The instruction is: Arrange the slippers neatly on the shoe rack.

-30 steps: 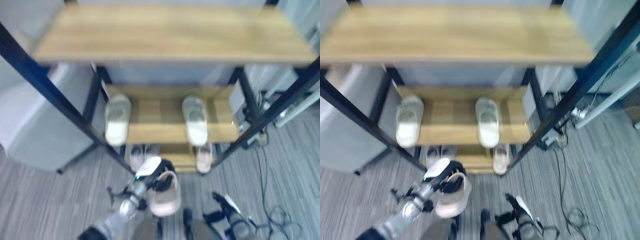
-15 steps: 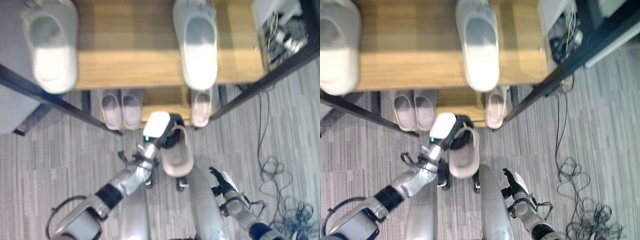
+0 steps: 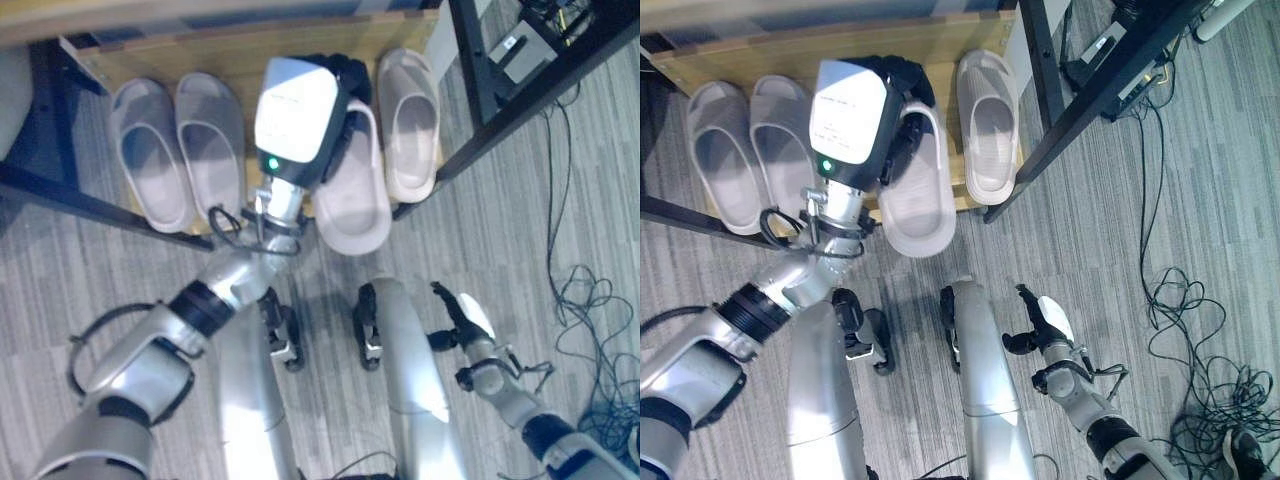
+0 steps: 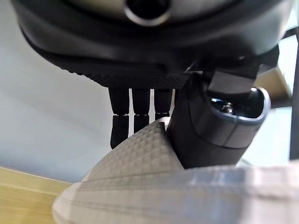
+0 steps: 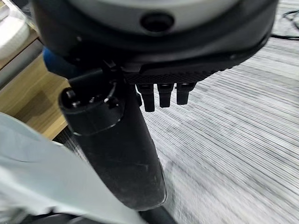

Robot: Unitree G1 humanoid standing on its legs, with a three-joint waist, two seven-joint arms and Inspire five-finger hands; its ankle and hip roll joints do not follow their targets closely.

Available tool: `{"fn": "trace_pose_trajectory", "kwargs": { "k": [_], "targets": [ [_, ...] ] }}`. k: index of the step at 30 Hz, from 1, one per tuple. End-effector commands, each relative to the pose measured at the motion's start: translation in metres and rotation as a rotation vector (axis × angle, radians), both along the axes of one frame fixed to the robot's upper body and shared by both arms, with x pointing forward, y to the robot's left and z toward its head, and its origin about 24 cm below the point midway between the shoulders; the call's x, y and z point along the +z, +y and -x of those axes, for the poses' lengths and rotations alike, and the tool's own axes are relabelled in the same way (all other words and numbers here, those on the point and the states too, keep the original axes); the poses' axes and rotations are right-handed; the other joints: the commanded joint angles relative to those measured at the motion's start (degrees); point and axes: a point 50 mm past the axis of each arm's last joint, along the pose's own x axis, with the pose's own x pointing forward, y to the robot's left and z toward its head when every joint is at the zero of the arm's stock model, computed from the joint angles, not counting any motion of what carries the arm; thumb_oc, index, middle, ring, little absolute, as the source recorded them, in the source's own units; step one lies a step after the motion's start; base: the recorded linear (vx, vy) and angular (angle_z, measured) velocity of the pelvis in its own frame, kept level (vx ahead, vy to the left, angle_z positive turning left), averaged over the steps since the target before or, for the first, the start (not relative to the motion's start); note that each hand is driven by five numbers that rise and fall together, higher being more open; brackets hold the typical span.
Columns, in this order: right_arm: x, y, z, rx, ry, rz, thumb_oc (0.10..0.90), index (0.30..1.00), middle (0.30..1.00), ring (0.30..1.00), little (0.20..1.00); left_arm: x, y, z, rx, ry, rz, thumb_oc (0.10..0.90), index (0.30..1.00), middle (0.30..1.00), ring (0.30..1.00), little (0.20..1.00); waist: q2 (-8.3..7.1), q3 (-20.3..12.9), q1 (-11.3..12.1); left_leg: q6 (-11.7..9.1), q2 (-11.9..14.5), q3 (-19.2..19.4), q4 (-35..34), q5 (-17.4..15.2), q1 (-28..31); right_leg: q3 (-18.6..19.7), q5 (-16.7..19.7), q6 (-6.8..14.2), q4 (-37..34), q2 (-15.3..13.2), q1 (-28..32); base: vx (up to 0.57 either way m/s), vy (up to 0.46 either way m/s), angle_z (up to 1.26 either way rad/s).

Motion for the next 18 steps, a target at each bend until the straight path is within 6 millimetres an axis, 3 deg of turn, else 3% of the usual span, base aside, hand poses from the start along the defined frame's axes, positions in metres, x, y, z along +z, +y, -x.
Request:
{"fn": "trace_pose_trajectory", "kwargs": {
  "k": [1, 8, 14, 18],
  "targets": [
    [0.018, -0.016, 0.013, -0.004, -0.098, -0.079, 0.8, 0.9, 0.9, 0.9, 0.9, 0.08, -0.021, 0.014, -0.001, -0.357, -0.099, 0.4, 0.3, 0.3, 0.3, 0.3, 1.25, -2.42, -2.38, 3.75, -0.79, -9.08, 7.15, -9.76, 5.01, -0.13, 1.01, 2.15, 0.17, -1.43, -0.92, 0.05, 0.055, -0.08],
    [0.034, -0.03, 0.024, -0.042, -0.178, -0.17, 0.8, 0.9, 0.9, 0.9, 0.9, 0.121, -0.018, 0.01, 0.14, -0.449, -0.247, 0.4, 0.3, 0.3, 0.3, 0.3, 0.24, -1.2, -4.69, 3.38, -1.02, -10.1, 16.59, -11.73, -0.94, 1.79, 0.12, 1.57, 9.02, -1.78, -7.24, 0.02, 0.022, 0.0],
    [0.03, -0.035, 0.039, -0.06, -0.168, -0.193, 0.8, 0.9, 0.9, 0.9, 0.9, 0.133, -0.01, 0.004, 0.189, -0.411, -0.237, 0.4, 0.3, 0.3, 0.3, 0.3, -0.06, -1.2, -6.02, 4.25, -1.3, -9.97, 17.72, -12.58, -2.34, 2.53, -1.07, 1.43, 8.84, -2.03, -7.29, -0.01, 0.001, -0.04],
    [0.031, -0.033, 0.037, -0.046, -0.159, -0.196, 0.8, 0.9, 0.9, 0.9, 0.9, 0.136, -0.025, 0.0, 0.213, -0.407, -0.277, 0.4, 0.3, 0.3, 0.3, 0.3, -0.16, -1.2, -6.79, 4.55, -2.36, -9.78, 17.07, -11.99, -3.44, 2.81, -1.79, 1.02, 8.48, -2.66, -7.29, 0.0, -0.003, 0.01]
  ]
}}
